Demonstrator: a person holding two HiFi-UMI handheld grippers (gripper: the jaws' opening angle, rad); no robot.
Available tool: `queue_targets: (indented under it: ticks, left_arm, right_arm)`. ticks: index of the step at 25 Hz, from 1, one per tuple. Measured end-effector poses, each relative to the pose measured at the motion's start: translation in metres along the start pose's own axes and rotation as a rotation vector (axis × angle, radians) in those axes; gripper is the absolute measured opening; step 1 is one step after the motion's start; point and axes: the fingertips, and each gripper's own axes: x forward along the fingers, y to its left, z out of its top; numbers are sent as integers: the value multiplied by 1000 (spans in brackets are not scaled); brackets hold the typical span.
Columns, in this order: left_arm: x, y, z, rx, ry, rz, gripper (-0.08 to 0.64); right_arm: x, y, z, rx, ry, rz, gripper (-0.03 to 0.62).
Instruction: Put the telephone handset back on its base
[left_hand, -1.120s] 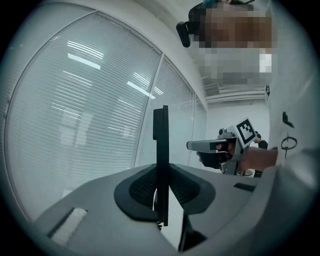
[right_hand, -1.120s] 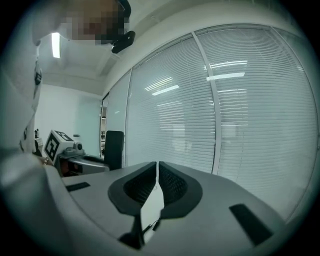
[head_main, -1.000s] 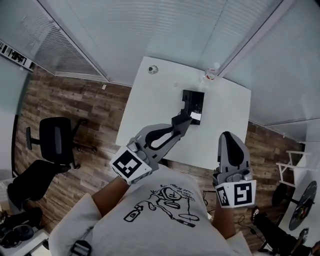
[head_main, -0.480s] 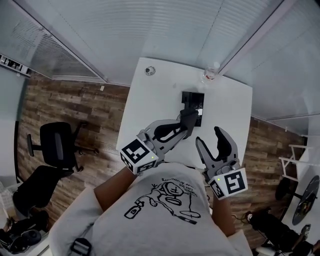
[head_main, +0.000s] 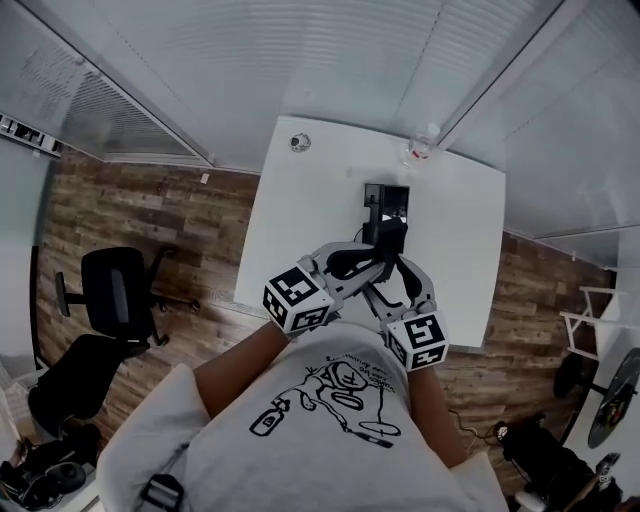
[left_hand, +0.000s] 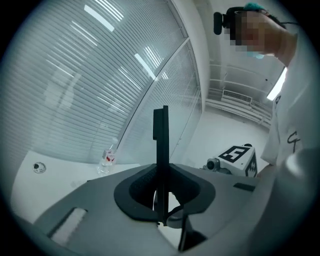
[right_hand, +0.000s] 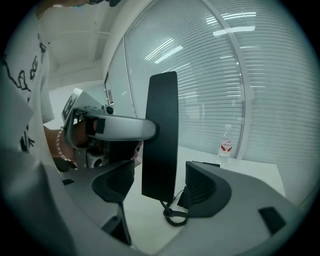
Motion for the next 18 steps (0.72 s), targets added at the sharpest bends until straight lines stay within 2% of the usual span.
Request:
queue_targets:
  ticks: [4, 5, 10, 12, 18]
  left_arm:
    - [6, 8, -14, -67, 15, -18, 67]
    - [8, 10, -18, -75, 21, -18, 67]
    - [16, 24, -39, -88, 54, -2, 69]
    - [20, 31, -44, -71, 62, 21, 72]
    - [30, 51, -65, 64, 110, 120, 107]
  right_arm:
    - [12, -4, -18, -13, 37, -23, 271]
    - [14, -7, -22, -5, 46, -32, 222]
    - [27, -16, -45, 66, 124, -62, 210]
    - [31, -20, -52, 88, 156, -77, 210]
    - [45, -29, -74, 175, 236, -89, 209]
